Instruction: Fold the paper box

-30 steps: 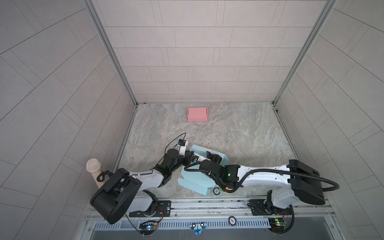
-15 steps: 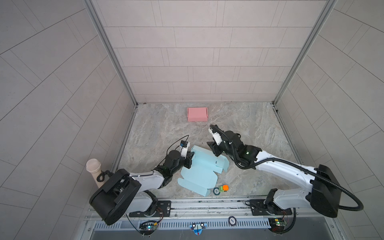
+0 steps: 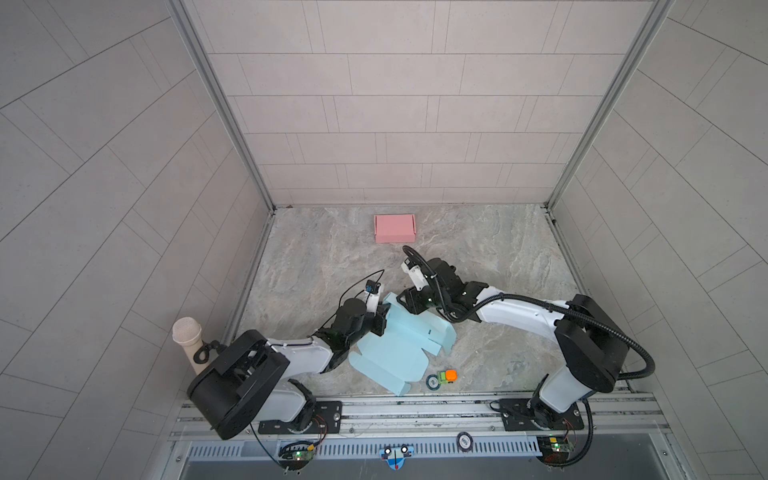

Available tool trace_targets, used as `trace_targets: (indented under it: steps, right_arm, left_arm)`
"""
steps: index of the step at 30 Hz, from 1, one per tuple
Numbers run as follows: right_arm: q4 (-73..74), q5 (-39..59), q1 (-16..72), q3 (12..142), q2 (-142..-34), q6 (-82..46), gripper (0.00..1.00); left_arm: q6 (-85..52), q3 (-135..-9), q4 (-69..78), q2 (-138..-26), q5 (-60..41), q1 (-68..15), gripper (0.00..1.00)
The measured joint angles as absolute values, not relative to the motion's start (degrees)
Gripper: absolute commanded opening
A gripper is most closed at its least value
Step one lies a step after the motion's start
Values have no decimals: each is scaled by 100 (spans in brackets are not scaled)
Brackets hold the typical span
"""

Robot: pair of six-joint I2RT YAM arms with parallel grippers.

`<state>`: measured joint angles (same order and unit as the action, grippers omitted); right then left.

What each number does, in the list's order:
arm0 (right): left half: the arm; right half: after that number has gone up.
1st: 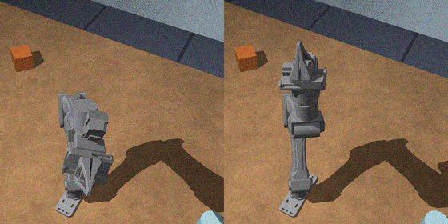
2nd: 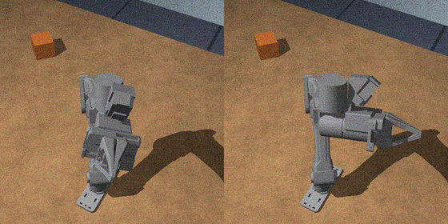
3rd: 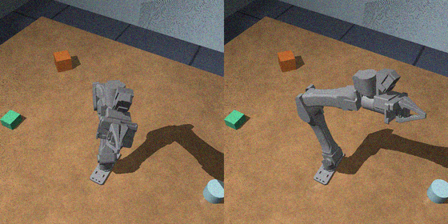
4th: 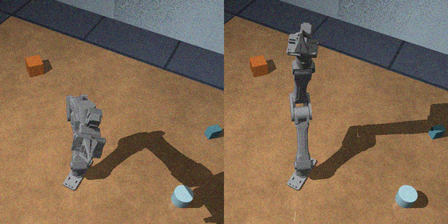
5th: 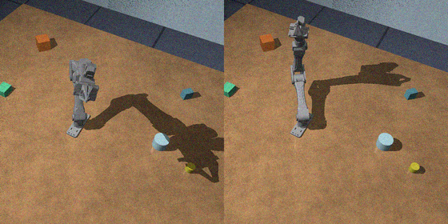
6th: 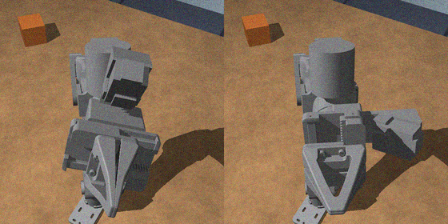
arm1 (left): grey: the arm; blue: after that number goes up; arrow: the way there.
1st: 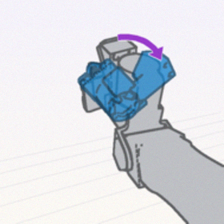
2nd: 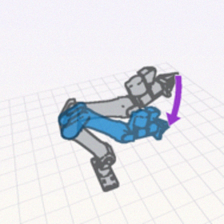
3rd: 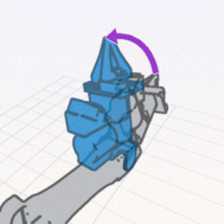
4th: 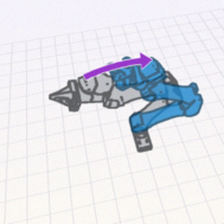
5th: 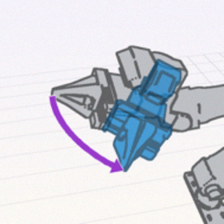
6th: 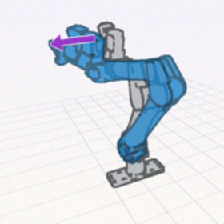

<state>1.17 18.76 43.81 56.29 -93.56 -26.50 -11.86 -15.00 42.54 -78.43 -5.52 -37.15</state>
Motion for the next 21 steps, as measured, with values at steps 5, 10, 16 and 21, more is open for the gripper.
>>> trace_targets:
  steps: [5,10,16,21]
  right_arm:
    - [357,2163,4383,5623,-9454,-2862,40]
    - [609,2281,4383,5511,-9476,-3061,37]
    - [947,2176,4475,5367,-9472,-3273,34]
    - [1184,2051,4595,5133,-9373,-3461,32]
  left_arm:
    - [-1170,-1520,4440,-8088,-451,-3715,19]
    - [-1153,-1518,4563,-8169,-259,-3780,14]
    - [-1061,-1472,4661,-8191,45,-3885,13]
    - [-1096,-1365,4840,-8189,187,-3916,24]
